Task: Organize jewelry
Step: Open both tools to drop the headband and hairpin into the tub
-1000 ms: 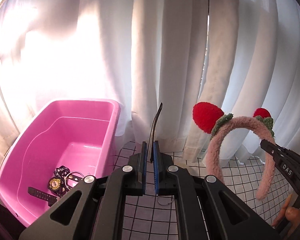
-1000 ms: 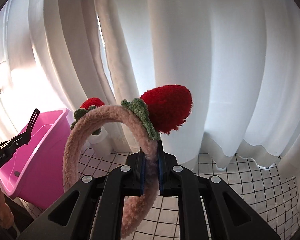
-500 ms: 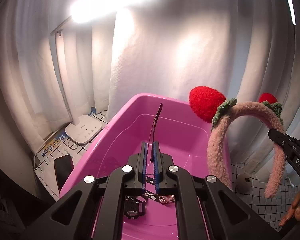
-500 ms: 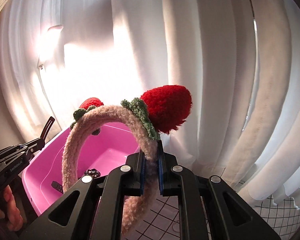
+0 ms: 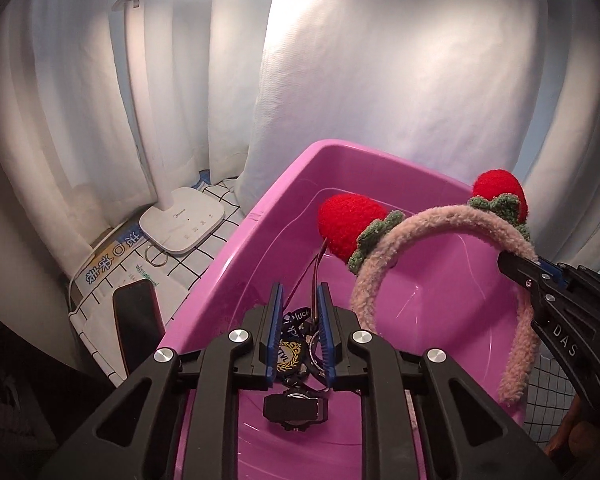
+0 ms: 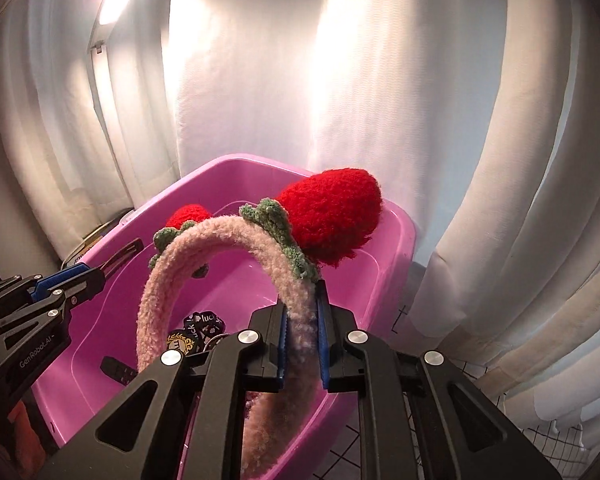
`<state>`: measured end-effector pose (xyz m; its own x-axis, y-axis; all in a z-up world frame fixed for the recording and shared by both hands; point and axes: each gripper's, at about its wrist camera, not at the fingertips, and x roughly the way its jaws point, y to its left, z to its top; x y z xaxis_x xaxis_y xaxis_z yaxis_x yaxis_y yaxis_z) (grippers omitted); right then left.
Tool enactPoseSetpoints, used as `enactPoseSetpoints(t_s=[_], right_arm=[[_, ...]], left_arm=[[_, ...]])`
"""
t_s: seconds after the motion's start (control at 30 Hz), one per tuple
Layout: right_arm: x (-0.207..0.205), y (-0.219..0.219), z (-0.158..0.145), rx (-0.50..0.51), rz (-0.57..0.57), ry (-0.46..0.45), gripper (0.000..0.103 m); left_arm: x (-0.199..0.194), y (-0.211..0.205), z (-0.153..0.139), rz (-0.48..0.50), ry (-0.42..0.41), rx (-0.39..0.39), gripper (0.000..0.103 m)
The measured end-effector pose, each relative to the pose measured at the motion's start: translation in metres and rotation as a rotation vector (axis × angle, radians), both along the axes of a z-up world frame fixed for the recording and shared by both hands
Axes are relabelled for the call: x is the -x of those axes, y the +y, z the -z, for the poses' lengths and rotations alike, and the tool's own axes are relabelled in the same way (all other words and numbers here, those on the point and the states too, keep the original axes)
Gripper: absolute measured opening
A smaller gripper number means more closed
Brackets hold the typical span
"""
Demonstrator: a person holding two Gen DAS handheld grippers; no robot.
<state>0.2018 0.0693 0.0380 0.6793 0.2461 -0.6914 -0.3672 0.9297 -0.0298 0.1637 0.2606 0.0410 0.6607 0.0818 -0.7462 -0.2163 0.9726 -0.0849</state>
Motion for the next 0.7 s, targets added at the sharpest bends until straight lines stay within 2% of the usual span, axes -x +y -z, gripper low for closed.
enactPoseSetpoints(t_s=[0.07,0.13,0.17,0.2,0.23,0.3,0.37,0.53,0.57,0.6,0.63,0.7], right_arm=[[-0.003,0.007,0.001,0.021,-0.002,0.016,0.017],[-0.004,0.011,0.005,0.042,-0.003,0.028,0.025],[-0.005,0.013,0.007,0.046,-0.003,0.035,0.036],[-0.007,0.015,0.009,0.052,-0.002,0.042,0.042],[-0.006,0.017,0.01,0.053,-0.003,0.047,0.043],[-0.005,0.017,0.011,0.043,0.004,0.035,0.052],[-0.003,0.016,0.006,0.035,0.01,0.016,0.056],[-0.001,0.011,-0.002,0.02,0.024,0.016,0.057],[0.0,0.01,-0.003,0.017,0.028,0.015,0.057],[0.002,0.008,-0.004,0.015,0.034,0.011,0.057],[0.003,0.006,-0.004,0.01,0.039,0.011,0.057],[0.006,0.0,-0.006,-0.004,0.05,0.011,0.057]], left_arm=[[-0.002,0.002,0.002,-0.003,0.014,0.01,0.022],[-0.003,0.005,0.004,-0.005,0.023,0.024,0.026],[-0.003,0.007,0.005,-0.005,0.026,0.031,0.027],[-0.003,0.008,0.006,-0.007,0.028,0.033,0.029],[-0.003,0.009,0.007,-0.011,0.029,0.034,0.034],[-0.002,0.012,0.008,-0.018,0.031,0.037,0.035],[-0.002,0.014,0.009,-0.021,0.033,0.047,0.039],[-0.001,0.017,0.012,-0.022,0.045,0.059,0.042],[-0.001,0.018,0.012,-0.022,0.045,0.063,0.045],[0.0,0.018,0.011,-0.028,0.042,0.066,0.065],[0.003,0.019,0.009,-0.024,0.021,0.081,0.078],[0.009,0.016,0.002,-0.04,-0.016,0.053,0.084]])
